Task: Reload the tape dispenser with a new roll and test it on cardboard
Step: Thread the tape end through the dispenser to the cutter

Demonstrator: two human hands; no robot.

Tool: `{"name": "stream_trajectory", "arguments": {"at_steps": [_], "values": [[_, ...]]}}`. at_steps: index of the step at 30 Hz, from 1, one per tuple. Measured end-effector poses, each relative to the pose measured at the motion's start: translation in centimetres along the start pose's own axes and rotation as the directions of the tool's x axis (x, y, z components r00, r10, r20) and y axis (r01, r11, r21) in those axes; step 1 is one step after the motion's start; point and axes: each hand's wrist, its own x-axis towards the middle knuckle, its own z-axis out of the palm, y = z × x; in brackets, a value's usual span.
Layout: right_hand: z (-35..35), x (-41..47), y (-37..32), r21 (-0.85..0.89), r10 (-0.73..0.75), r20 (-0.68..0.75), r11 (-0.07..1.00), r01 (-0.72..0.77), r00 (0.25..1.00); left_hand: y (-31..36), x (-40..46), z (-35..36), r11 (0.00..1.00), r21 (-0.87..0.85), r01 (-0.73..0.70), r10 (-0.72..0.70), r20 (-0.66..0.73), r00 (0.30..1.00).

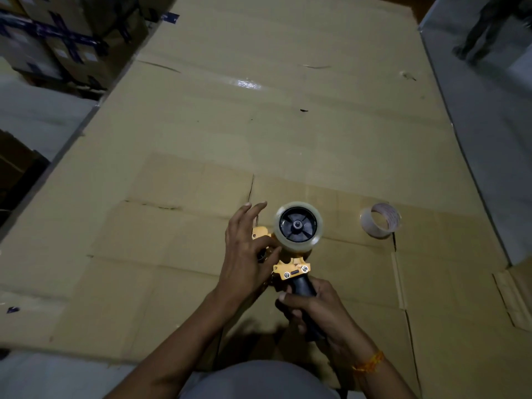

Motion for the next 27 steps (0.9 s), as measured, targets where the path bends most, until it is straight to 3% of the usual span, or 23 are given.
{"name": "stream_trajectory", "arguments": {"at_steps": [8,18,27], "values": [[-0.1,-0.5,-0.4,0.097,0.063,0.044,0.993,-0.067,0.997,0.5,0.4,-0.8,0.983,0.077,-0.169,0.168,0.015,0.986],[0.5,-1.1,-1.1,0.078,0.106,0.024,0.991,-0.108,0.994,0.4,-0.6,-2.3,0.931,0.18,-0.317,0.314,0.044,0.948],[0.3,-1.3,-1.4,0.097,0.108,0.005,0.989,-0.108,0.994,0.2,-2.0,-2.5,0.941,0.123,-0.316,0.314,0.033,0.949]]}}
